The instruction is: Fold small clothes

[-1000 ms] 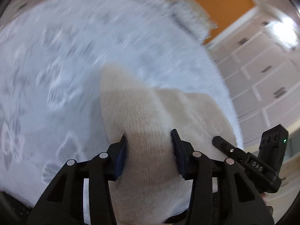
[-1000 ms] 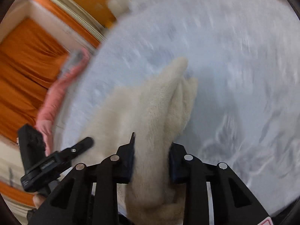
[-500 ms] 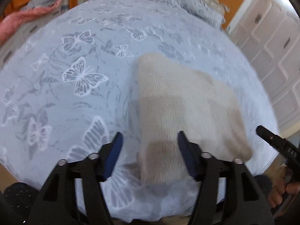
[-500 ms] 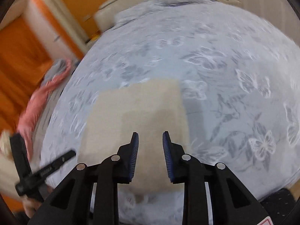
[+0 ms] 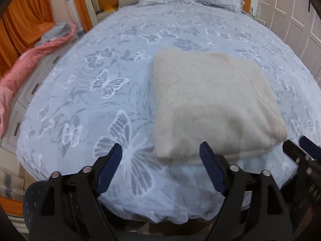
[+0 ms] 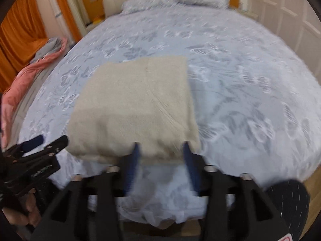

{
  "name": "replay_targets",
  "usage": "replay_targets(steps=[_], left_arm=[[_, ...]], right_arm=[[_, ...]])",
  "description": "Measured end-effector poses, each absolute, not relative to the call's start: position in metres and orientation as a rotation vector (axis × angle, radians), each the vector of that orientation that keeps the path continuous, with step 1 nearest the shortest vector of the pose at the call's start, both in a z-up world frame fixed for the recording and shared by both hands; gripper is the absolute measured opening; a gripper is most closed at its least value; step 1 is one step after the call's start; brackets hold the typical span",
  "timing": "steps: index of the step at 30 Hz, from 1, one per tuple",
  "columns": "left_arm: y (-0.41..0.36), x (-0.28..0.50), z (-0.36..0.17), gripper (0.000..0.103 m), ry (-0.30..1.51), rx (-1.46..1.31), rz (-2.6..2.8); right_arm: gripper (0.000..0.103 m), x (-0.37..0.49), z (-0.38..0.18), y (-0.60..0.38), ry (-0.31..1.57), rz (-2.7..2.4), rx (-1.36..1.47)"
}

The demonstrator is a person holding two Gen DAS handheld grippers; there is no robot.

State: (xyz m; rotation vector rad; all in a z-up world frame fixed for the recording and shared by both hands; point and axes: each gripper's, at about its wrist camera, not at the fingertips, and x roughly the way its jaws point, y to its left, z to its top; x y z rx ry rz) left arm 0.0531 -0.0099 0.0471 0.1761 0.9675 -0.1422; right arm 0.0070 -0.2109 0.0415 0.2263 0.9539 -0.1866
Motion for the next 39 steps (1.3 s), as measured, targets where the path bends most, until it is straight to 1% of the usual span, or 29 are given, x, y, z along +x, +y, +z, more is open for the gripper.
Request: replay_targets(steps=[1,6,10,13,18,24,28,39], left_arm=[[-0.012,0.044,0.045,0.085,0.963,0.179,-0.137],[-0.021,0.023,0.028,0.086,0.929,0.199,-0.116],[-0.016,0.012,0.015,0.086,0.924,0.164,-0.1],[-0.01,0.008,0.007,0.086,0.926,0.134,-0.093],[-0.007,0.004,-0.004,0.086,0.92,0.129,-0.092],[-0.011,0.0,-0.01,0.085,0.906,0.157,-0.101],[-0.01,0.0,-0.015,0.085,0.918,0.157,-0.091],[-0.008,0.002,-0.017,0.084,0.929,0.149,-0.084]], right_arm=[[0.066,0.0,0.04,-0.208,0.941,-0.212,0.223],[0.067,-0.023,0.015,-0.201,0.943,-0.266,0.179],[0.068,-0.031,0.011,-0.194,0.924,-0.28,0.195],[0.072,-0.038,0.011,-0.196,0.888,-0.317,0.227],[0.072,-0.041,-0.001,-0.192,0.894,-0.35,0.236],[0.072,-0.037,-0.01,-0.179,0.915,-0.325,0.169],[0.072,-0.036,-0.014,-0.169,0.921,-0.313,0.121],[0.072,-0.037,-0.015,-0.161,0.922,-0.31,0.101]])
